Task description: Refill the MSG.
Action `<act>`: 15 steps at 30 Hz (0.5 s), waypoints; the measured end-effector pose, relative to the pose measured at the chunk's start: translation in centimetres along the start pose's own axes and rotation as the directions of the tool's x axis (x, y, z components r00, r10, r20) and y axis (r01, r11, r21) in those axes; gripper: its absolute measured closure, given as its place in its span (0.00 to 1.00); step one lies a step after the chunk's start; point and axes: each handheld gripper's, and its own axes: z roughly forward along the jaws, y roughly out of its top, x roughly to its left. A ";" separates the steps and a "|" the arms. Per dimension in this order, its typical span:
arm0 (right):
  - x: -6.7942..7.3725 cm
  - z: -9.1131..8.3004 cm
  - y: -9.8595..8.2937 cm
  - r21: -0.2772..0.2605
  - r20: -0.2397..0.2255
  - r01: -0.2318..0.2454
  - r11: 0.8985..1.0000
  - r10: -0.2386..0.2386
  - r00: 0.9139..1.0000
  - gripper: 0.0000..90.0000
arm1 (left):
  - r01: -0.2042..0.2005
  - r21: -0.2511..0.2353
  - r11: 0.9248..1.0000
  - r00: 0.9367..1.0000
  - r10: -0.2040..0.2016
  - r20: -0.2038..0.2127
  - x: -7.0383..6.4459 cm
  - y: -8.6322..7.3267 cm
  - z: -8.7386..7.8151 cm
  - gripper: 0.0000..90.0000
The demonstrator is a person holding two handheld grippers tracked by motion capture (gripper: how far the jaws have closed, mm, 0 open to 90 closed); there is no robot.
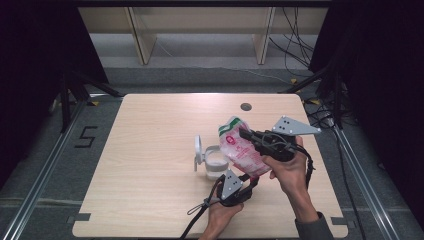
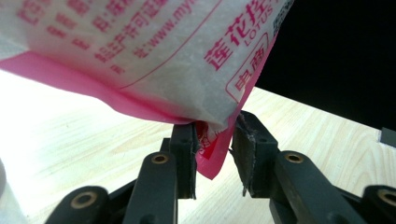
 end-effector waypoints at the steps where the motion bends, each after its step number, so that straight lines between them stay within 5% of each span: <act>1: -0.1 -0.2 -0.1 0.001 0.012 -0.012 1.000 0.012 1.000 1.00 | -0.001 -0.001 1.000 1.000 0.001 0.002 0.0 -0.1 0.0 0.76; 15: -0.9 -1.8 -1.1 -0.052 -0.006 -0.082 0.995 0.082 0.997 1.00 | -0.024 0.031 0.999 1.000 0.024 0.004 0.5 -0.2 -0.9 0.67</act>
